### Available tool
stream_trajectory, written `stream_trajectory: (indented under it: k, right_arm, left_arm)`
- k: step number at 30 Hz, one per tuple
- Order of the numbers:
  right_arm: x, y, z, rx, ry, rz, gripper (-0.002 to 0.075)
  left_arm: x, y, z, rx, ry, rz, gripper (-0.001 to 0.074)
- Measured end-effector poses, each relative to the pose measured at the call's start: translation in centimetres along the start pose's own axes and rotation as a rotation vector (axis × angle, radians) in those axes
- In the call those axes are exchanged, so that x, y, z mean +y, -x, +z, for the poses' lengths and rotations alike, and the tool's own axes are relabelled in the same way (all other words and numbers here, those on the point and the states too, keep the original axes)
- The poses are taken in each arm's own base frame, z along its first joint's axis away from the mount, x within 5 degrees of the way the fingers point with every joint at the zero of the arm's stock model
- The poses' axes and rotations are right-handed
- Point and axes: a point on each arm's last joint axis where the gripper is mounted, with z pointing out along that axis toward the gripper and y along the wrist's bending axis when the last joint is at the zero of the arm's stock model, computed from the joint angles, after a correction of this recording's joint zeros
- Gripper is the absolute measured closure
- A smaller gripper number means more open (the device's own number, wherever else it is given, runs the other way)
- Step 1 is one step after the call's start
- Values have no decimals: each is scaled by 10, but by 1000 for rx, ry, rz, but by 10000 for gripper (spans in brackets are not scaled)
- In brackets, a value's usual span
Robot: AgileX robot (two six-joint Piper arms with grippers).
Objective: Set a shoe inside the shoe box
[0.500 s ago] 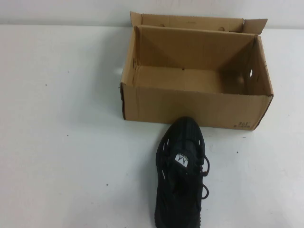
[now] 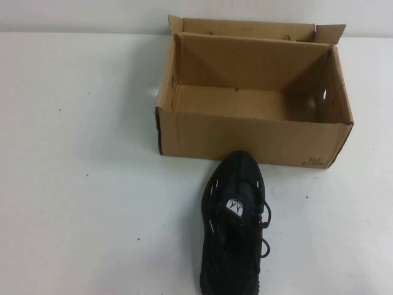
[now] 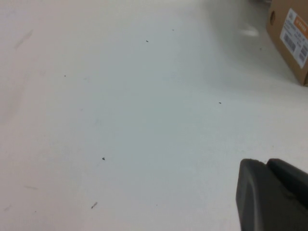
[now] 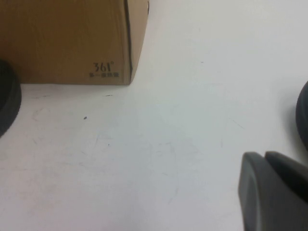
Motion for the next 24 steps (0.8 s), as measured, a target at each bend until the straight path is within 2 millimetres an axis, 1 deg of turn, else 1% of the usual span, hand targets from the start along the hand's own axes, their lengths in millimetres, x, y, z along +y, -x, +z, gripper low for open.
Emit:
stream_trajectory:
  k: [8, 13, 16, 18, 21, 24]
  right_arm:
    - [0, 3, 0, -36, -3, 0, 743]
    - [-1, 15, -1, -170, -15, 0, 743]
    - [-3, 29, -5, -328, -28, 0, 743]
    - [-4, 41, -10, -474, -41, 0, 743]
    - [-5, 60, -23, -727, -62, 4, 743]
    - [-7, 73, -38, -944, -81, 4, 743]
  left_arm:
    - [-1, 6, 0, -64, -9, 7, 737]
    - [-3, 16, -1, -175, -28, 7, 737]
    - [-4, 27, -4, -297, -48, 11, 737]
    - [-6, 36, -8, -411, -68, 11, 737]
    - [-9, 53, -17, -618, -103, 11, 737]
    - [-12, 66, -29, -813, -143, 0, 737]
